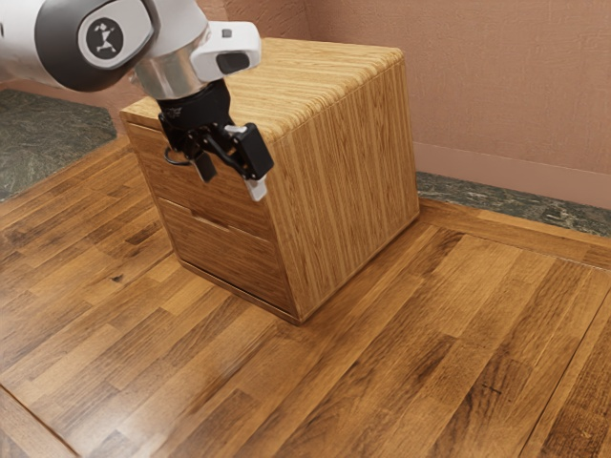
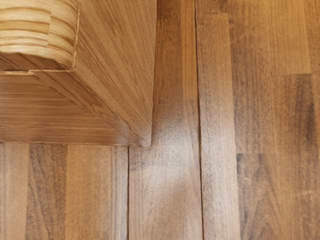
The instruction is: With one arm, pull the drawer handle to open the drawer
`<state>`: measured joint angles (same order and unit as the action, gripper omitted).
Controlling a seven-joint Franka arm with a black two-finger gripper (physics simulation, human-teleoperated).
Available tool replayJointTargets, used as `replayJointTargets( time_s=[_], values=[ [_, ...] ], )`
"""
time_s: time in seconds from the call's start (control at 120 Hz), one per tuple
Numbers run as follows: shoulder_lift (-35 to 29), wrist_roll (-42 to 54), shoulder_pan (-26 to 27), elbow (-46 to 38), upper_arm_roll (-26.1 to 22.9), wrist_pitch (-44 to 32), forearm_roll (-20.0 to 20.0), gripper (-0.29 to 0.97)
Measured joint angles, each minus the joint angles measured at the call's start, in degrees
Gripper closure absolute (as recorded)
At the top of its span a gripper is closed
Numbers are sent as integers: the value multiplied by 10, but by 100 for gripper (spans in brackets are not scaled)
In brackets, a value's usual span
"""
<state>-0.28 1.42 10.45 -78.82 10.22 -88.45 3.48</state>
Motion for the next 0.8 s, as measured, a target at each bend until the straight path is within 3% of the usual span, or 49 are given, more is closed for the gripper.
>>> replayJointTargets(
  time_s=[0.25,0.35,0.475,0.742,0.8],
  values=[
    [3,9,-3,7,0,6,3,0],
    [-6,-6,-3,96,-1,33,-3,0],
    [-42,-124,-16,134,-10,62,-17,0],
    [-48,-388,-32,134,-12,48,-18,0],
    [-101,-432,-25,77,-10,30,-15,0]
  ],
)
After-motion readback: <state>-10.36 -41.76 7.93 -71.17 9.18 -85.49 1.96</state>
